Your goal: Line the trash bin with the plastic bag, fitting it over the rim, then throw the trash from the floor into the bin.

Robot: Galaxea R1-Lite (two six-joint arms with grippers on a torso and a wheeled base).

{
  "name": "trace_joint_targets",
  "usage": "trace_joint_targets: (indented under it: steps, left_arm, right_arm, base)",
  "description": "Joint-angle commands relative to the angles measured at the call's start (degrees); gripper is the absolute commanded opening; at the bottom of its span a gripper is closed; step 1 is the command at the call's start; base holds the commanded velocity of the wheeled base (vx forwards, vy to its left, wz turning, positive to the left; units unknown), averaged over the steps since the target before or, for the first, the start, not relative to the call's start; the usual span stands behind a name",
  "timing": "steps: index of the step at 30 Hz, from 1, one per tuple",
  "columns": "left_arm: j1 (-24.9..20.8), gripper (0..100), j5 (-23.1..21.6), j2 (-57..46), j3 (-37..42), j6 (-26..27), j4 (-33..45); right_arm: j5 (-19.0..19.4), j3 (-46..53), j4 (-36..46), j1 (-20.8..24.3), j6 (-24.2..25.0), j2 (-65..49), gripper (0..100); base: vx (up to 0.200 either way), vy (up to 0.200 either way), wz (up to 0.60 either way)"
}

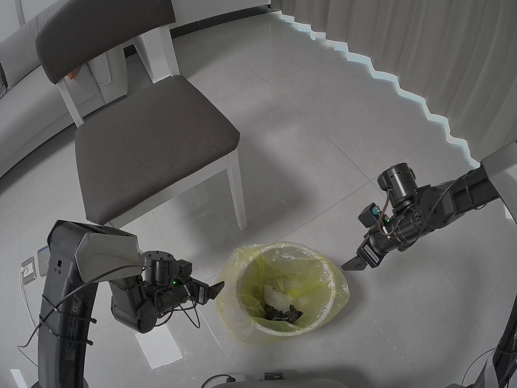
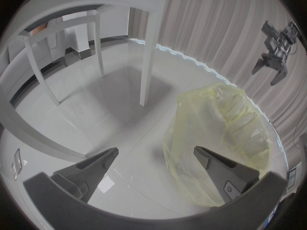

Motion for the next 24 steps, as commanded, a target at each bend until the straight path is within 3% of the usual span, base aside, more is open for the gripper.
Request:
trace_joint_targets:
  steps: [1, 10, 24]
  left_arm:
    - [-0.48, 100, 0.10, 1.21, -9.34, 2.17, 10.00]
    - [-3.21, 100, 0.10, 2.26, -22.53, 2.08, 25.12]
    - [-2.51, 100, 0.28, -4.24, -16.37, 1.20, 22.92]
  right_arm:
    - [-0.01, 2.49, -0.27, -3.05, -0.40, -3.74, 100]
    - [-0.09, 1.70, -0.44, -5.42, -3.13, 3.38, 100]
    - [-1.85, -3.58, -0.27, -5.16, -7.79, 16.39, 100]
  base:
    - [0.000, 0.000, 0.00]
    - [0.000, 0.000, 0.00]
    - [0.000, 0.000, 0.00]
